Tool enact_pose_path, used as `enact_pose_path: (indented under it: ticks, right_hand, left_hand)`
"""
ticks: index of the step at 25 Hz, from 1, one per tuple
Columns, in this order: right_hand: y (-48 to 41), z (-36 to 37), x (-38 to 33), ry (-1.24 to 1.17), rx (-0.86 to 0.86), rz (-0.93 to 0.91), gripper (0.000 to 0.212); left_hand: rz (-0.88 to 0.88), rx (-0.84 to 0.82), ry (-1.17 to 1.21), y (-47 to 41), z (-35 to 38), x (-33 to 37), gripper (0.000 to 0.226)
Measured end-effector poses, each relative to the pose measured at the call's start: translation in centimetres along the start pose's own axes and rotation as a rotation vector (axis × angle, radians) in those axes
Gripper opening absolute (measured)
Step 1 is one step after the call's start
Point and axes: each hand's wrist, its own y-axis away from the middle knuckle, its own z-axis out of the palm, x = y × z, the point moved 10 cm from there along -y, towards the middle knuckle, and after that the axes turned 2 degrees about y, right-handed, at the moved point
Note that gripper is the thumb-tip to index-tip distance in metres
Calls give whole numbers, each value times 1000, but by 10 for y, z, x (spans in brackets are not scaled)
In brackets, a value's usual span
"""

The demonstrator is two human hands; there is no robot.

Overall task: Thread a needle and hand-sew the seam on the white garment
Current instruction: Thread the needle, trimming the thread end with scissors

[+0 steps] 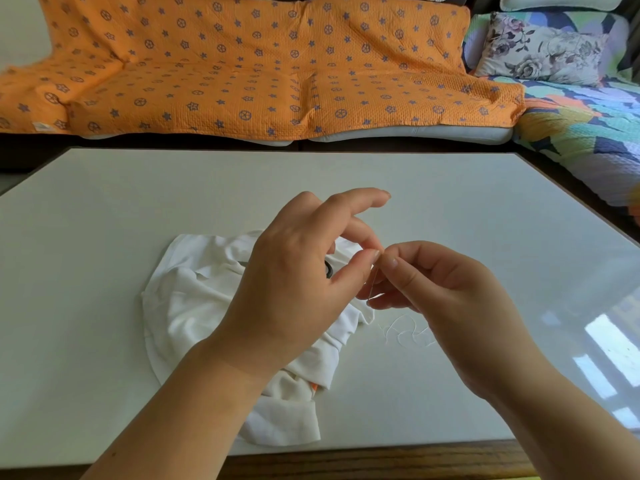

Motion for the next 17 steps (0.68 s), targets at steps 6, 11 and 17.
enact_pose_path:
  ticks: [6, 11, 17]
  right_hand:
    - [-1, 6, 5, -196, -62, 85, 35]
    - [-1, 6, 4, -201, -73, 83, 32]
    - [-1, 2, 1, -152, -58, 50, 28]
  left_hand:
    - [-231, -20, 206, 5, 0, -22, 42]
    - [-273, -139, 285, 5, 8, -18, 49]
    - [-403, -239, 515, 13, 24, -27, 61]
